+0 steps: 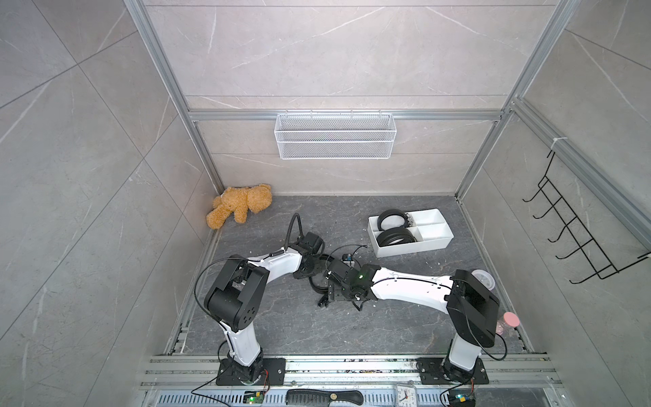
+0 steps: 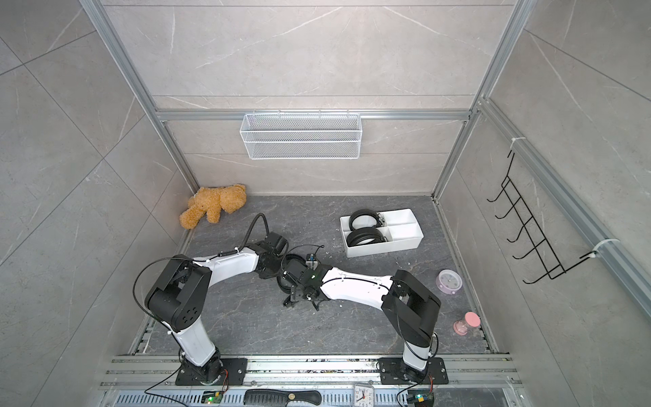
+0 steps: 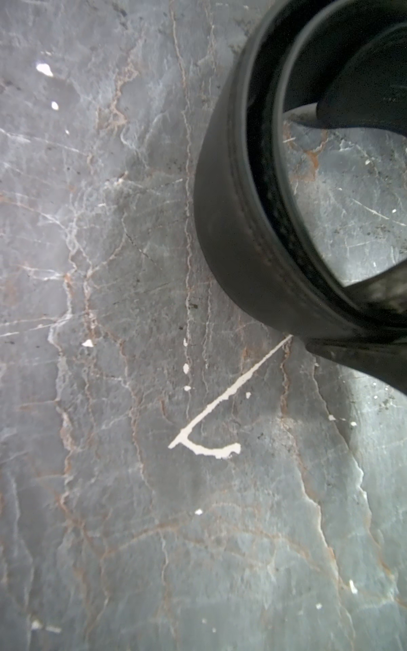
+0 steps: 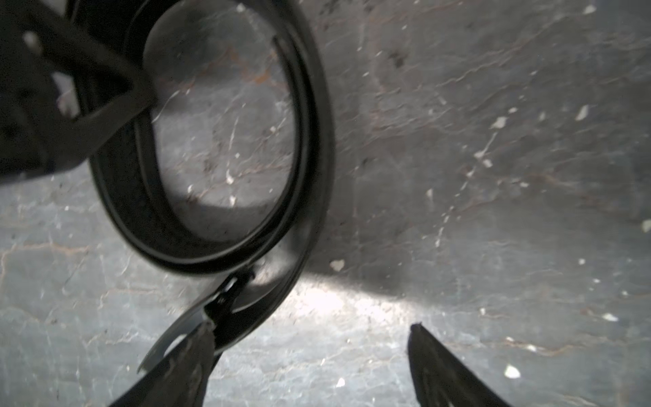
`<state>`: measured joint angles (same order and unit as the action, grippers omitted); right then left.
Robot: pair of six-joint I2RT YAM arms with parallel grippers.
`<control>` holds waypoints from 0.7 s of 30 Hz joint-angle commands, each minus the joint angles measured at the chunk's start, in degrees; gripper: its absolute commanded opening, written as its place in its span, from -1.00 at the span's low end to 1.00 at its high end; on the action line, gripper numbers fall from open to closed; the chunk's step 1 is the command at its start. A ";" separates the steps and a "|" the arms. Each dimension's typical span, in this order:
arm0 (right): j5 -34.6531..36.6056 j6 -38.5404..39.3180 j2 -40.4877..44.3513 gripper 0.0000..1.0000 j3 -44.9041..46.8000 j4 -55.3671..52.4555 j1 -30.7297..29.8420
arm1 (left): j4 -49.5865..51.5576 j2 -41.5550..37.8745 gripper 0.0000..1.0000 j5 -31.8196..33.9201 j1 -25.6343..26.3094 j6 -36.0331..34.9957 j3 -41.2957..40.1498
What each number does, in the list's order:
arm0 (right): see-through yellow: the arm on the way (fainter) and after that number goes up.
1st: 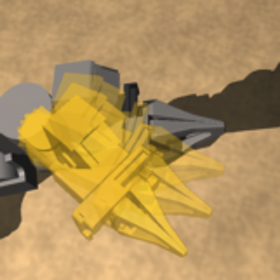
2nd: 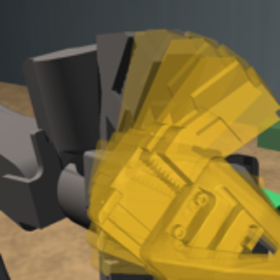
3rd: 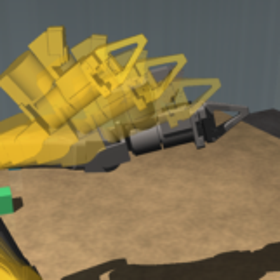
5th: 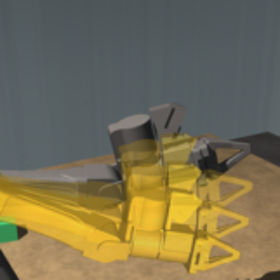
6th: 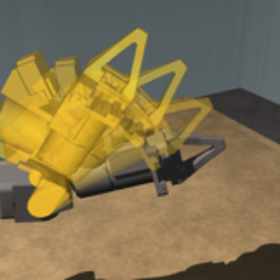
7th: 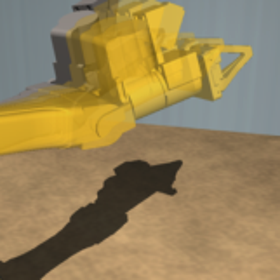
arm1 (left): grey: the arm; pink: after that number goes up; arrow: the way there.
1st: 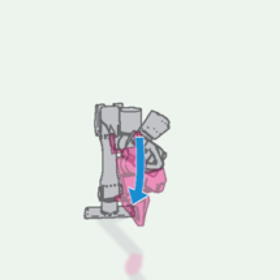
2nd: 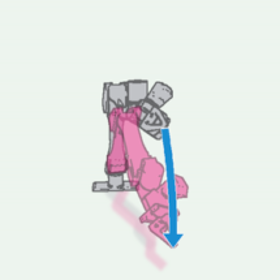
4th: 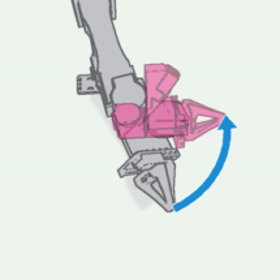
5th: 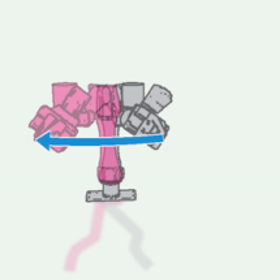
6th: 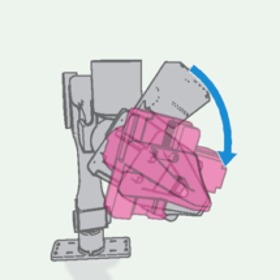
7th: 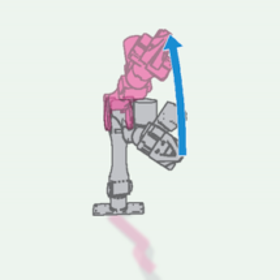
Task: Place the belts into the storage roll
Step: Roll the belt at the center of the board.
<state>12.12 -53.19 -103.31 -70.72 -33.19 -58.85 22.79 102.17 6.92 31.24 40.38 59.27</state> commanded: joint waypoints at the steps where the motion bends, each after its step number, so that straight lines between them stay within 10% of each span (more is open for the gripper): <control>1: 0.56 -0.76 -2.41 0.71 0.14 -1.46 0.31 | 3.28 3.69 -1.00 -5.24 0.92 1.89 -3.29; 21: -14.85 12.62 -13.86 0.45 -4.38 6.81 -9.35 | 1.78 5.41 -1.00 -6.92 -0.90 0.37 -3.29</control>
<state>4.78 -44.58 -114.32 -76.75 -27.88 -64.47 22.20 102.52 4.40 30.13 40.05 59.53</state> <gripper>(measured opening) 0.726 0.123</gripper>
